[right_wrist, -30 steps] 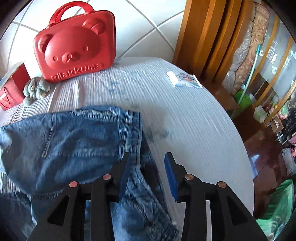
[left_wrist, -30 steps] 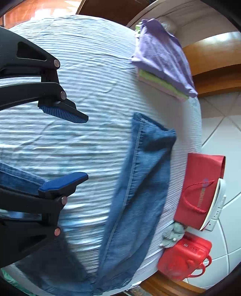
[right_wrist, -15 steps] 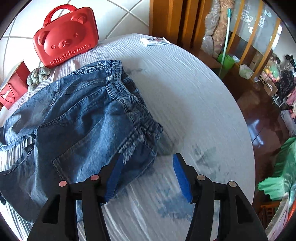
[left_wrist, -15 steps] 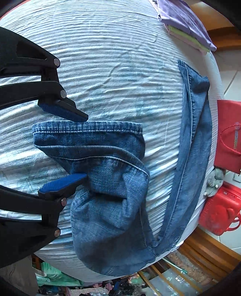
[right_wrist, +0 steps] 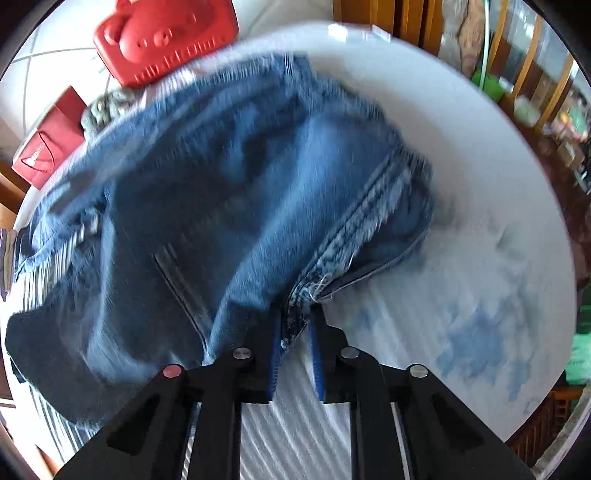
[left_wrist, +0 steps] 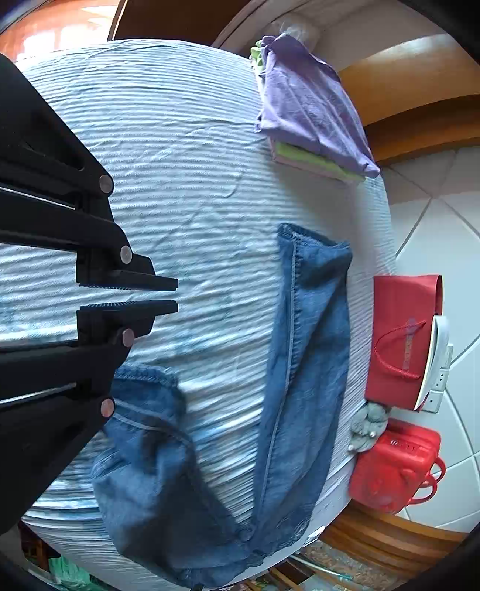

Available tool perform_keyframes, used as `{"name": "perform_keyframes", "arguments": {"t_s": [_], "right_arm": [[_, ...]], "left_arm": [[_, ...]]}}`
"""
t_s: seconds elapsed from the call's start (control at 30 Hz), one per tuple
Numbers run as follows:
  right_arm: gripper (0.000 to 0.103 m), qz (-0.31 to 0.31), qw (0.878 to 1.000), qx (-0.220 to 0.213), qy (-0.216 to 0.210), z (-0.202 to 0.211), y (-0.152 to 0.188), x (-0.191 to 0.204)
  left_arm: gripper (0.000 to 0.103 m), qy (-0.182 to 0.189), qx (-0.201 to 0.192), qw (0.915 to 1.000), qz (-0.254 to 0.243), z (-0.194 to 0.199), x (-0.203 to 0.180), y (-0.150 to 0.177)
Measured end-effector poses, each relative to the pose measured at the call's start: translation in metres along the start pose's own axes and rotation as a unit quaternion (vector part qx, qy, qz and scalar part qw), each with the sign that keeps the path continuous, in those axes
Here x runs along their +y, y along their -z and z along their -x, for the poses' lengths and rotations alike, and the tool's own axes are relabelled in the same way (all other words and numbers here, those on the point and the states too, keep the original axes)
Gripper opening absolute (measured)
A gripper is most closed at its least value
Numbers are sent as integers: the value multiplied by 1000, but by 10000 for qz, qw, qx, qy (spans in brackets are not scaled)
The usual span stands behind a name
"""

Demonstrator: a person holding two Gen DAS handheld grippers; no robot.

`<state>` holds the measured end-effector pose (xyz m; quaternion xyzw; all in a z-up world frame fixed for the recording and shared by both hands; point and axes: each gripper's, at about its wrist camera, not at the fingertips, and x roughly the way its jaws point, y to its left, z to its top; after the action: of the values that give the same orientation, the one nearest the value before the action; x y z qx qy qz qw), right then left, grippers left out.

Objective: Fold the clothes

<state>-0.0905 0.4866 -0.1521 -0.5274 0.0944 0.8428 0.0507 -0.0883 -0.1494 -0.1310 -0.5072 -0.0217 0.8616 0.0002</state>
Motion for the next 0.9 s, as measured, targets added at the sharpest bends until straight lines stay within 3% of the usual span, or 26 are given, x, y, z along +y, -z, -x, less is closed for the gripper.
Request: {"name": "perform_keyframes", "arguments": {"t_s": [0.03,0.1,0.13,0.17,0.23,0.33,0.47,0.63,0.7,0.73,0.77,0.83,0.9], "right_arm": [[13,-111,9998,-184,17,7,-6,-3],[14,-370,9987,-340,0,13,-19,-13],[15,-313,9992,-262,41,12,-22,-12],[18,-211,9995,-192,102,10,-23,-8],[22,-48,9998,-70,170,9,-21,-2],[52,-136,9999,-65,-6,16,-4,-1],[54,-108,9998,82,-129,19,20,9],[54,-54,9994,215,-275,25,54,28],[54,-26,9989,307,-355,23,69,38],[54,-11,9986,358,-396,22,77,43],[54,-6,9982,407,-431,19,84,48],[54,-75,9978,465,-471,7,92,57],[46,-190,9966,511,-623,-7,95,65]], "left_arm": [[4,-60,-67,10000,24,0,7,-10],[6,234,-171,9996,25,6,9,-12],[16,381,-223,9990,26,9,10,-13],[40,519,-259,9983,26,15,9,-6],[65,755,-252,9968,-34,18,-2,13],[65,1034,7,9945,-188,9,-21,41],[65,1088,386,9918,-549,-11,-50,73],[65,1198,459,9883,-823,-25,-66,88],[41,1196,515,9875,-887,-29,-67,88],[10,1218,551,9870,-896,-31,-68,88],[5,1253,505,9868,-899,-28,-65,87],[4,1322,413,9862,-904,-23,-60,84],[4,1448,247,9846,-945,-1,-53,78]]}}
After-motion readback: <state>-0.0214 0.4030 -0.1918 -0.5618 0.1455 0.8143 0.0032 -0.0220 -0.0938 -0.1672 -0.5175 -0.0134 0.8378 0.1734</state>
